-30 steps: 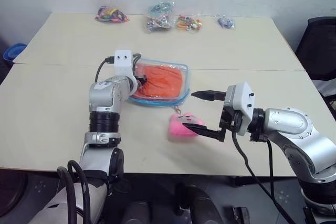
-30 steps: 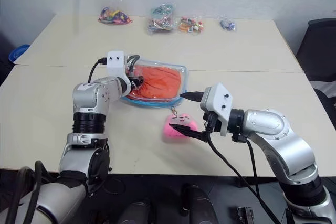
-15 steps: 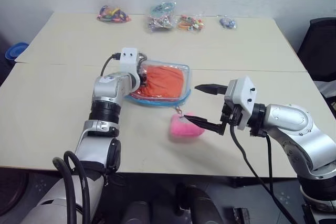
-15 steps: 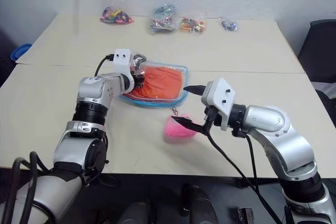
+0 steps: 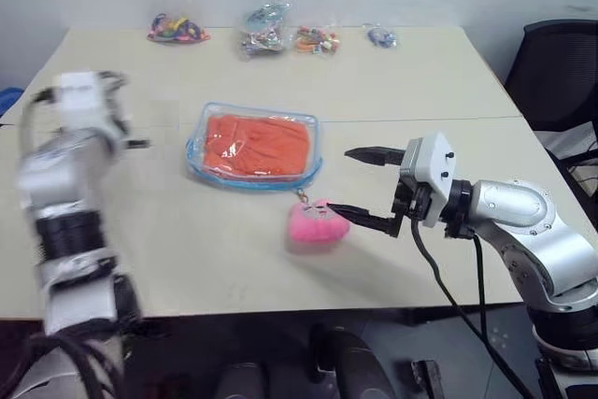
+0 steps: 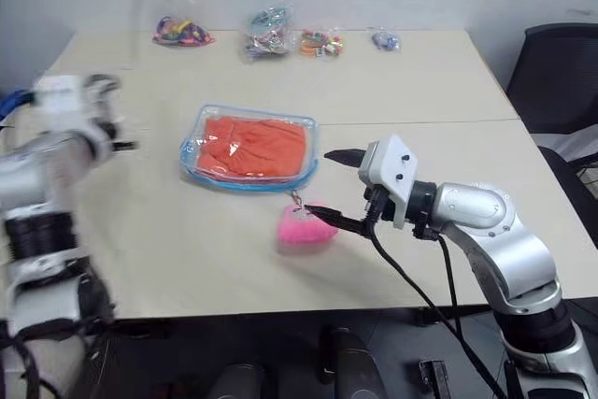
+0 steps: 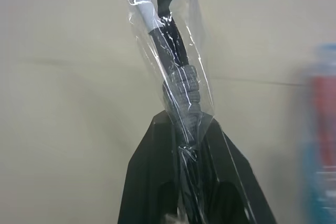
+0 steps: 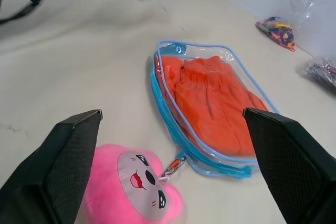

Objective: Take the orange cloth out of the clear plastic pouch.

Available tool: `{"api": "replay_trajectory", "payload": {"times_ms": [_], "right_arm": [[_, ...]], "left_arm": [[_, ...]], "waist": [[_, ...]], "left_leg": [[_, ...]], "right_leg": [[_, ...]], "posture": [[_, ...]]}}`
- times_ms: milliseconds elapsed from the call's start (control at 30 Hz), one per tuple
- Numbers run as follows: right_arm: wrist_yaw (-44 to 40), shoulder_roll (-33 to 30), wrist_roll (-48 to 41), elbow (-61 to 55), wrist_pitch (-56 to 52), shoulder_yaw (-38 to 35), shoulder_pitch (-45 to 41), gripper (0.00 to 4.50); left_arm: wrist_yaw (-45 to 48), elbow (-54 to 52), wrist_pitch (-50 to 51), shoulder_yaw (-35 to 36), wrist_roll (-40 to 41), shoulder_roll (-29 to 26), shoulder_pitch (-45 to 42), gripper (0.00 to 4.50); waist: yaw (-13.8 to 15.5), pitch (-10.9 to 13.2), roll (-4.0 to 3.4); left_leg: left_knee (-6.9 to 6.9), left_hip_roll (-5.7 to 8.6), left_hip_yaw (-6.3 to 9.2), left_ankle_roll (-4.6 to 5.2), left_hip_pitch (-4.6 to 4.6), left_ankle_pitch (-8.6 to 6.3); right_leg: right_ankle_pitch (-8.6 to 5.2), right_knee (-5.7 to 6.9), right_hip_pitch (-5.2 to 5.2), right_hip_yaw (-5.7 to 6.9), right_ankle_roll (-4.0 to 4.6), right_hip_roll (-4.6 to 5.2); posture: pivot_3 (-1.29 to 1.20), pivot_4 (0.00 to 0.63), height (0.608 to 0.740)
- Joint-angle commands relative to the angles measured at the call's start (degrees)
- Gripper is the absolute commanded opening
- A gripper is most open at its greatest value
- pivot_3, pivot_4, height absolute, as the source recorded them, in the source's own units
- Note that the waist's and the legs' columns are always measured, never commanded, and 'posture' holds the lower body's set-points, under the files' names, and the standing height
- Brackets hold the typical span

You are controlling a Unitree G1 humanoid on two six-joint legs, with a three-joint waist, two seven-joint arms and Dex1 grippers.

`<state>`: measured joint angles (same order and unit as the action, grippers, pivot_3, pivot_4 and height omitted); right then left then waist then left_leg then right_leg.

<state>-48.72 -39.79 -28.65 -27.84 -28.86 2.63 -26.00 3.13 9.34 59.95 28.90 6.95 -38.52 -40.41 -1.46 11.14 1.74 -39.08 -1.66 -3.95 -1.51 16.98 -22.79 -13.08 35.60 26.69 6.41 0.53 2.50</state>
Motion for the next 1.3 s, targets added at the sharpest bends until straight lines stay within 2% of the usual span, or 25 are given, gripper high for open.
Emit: {"api": "replay_trajectory", "payload": {"times_ms": [33,100,167,200,300,567,600,733,867,967,1100,1200,1300], "right_arm": [[-2.3,0.7,-0.1,0.9,2.0,0.7,-2.3,4.5],[-3.4,1.1,0.1,2.0,2.6,1.3,-3.1,4.5],[-4.3,1.5,0.2,3.1,3.1,1.9,-3.8,4.5],[-4.8,1.8,0.4,3.6,3.3,2.2,-4.3,4.5],[-6.1,2.5,0.9,5.2,4.1,3.2,-5.5,4.5],[-8.4,2.9,1.6,7.5,5.5,3.3,-6.4,4.5],[-8.6,2.8,1.6,7.6,5.6,3.2,-6.3,4.5],[-9.2,2.1,1.8,7.6,5.3,2.3,-5.4,4.5],[-9.0,1.4,2.2,7.5,5.3,1.3,-4.1,4.5],[-8.2,1.0,2.0,6.5,4.6,0.6,-2.8,4.5],[-6.9,0.6,2.2,4.5,3.8,-0.3,-0.8,4.5],[-6.2,0.3,2.1,3.6,3.4,-0.8,-0.2,4.5],[-4.7,-0.1,2.0,1.6,2.6,-1.7,1.1,4.5]], "left_arm": [[3.2,-2.8,0.3,9.8,1.6,-4.8,8.9,0.1],[3.9,-3.2,0.9,13.7,2.4,-5.7,13.3,0.1],[5.0,-4.4,1.6,16.8,4.0,-5.4,15.8,0.81],[5.2,-5.2,2.1,18.0,4.7,-5.0,16.6,1.0],[4.9,-7.7,1.9,19.1,5.1,-4.4,19.3,1.97],[5.7,-13.8,6.1,21.4,7.7,-3.6,23.1,4.42],[6.6,-14.4,6.9,22.1,8.7,-3.9,23.4,4.46],[19.9,-19.5,9.2,24.9,17.8,-10.0,26.7,4.46],[36.9,-26.9,7.7,22.7,28.4,-18.2,30.3,4.46],[43.6,-29.3,0.5,13.5,29.4,-23.5,28.8,4.46],[51.0,-23.4,-24.7,-11.4,14.6,-29.8,23.3,4.46],[53.7,-14.1,-39.4,-23.8,4.6,-29.1,15.4,4.46],[54.9,0.9,-54.5,-35.4,-6.0,-23.2,2.2,4.46]], "waist": [[0.1,0.0,0.0],[0.8,0.0,0.01],[1.7,0.0,0.08],[2.3,0.0,0.08],[2.9,0.0,0.11],[2.1,-0.1,0.12],[1.9,0.0,0.12],[1.2,0.0,0.18],[1.4,0.0,0.14],[1.8,0.0,0.02],[2.1,0.1,-0.17],[1.6,0.1,-0.26],[1.6,0.1,-0.26]], "left_leg": [[-0.01,0.0,0.0,0.01,0.01,0.0],[-0.04,0.03,0.08,0.07,0.07,-0.03],[-0.1,0.05,0.19,0.1,0.13,-0.03],[-0.1,0.06,0.2,0.13,0.14,-0.05],[-0.1,0.08,0.21,0.22,0.16,-0.1],[-0.08,0.04,0.16,0.25,0.16,-0.14],[-0.05,0.03,0.16,0.25,0.15,-0.14],[-0.05,0.01,0.18,0.23,0.14,-0.14],[-0.06,0.02,0.19,0.18,0.15,-0.17],[-0.06,0.05,0.21,0.17,0.14,-0.18],[-0.05,0.08,0.15,0.16,0.12,-0.17],[0.0,0.03,-0.01,0.15,0.21,-0.17],[0.03,-0.03,-0.05,0.14,0.28,-0.18]], "right_leg": [[0.0,-0.03,0.0,0.01,0.0,0.02],[0.0,-0.07,0.0,0.06,0.01,0.07],[0.0,-0.11,0.0,0.13,0.01,0.1],[0.0,-0.16,-0.01,0.14,0.01,0.14],[0.0,-0.2,-0.01,0.15,0.0,0.18],[0.0,-0.16,-0.01,0.17,0.0,0.17],[0.0,-0.16,-0.01,0.17,0.0,0.17],[-0.01,-0.17,-0.01,0.17,0.02,0.15],[-0.06,-0.31,0.02,0.18,0.09,0.15],[-0.07,-0.39,0.0,0.17,0.11,0.16],[-0.09,-0.3,-0.01,0.1,0.14,0.13],[-0.1,-0.28,-0.01,-0.02,0.15,-0.01],[-0.13,-0.24,0.0,-0.03,0.19,-0.14]], "posture": [[0.0,0.15,0.74],[0.0,0.15,0.74],[0.0,0.15,0.74],[0.0,0.15,0.74],[0.0,0.15,0.74],[0.0,0.15,0.74],[0.0,0.15,0.74],[0.0,0.15,0.74],[0.0,0.15,0.74],[0.0,0.15,0.74],[0.0,0.15,0.74],[0.0,0.15,0.74],[0.0,0.15,0.74]]}}
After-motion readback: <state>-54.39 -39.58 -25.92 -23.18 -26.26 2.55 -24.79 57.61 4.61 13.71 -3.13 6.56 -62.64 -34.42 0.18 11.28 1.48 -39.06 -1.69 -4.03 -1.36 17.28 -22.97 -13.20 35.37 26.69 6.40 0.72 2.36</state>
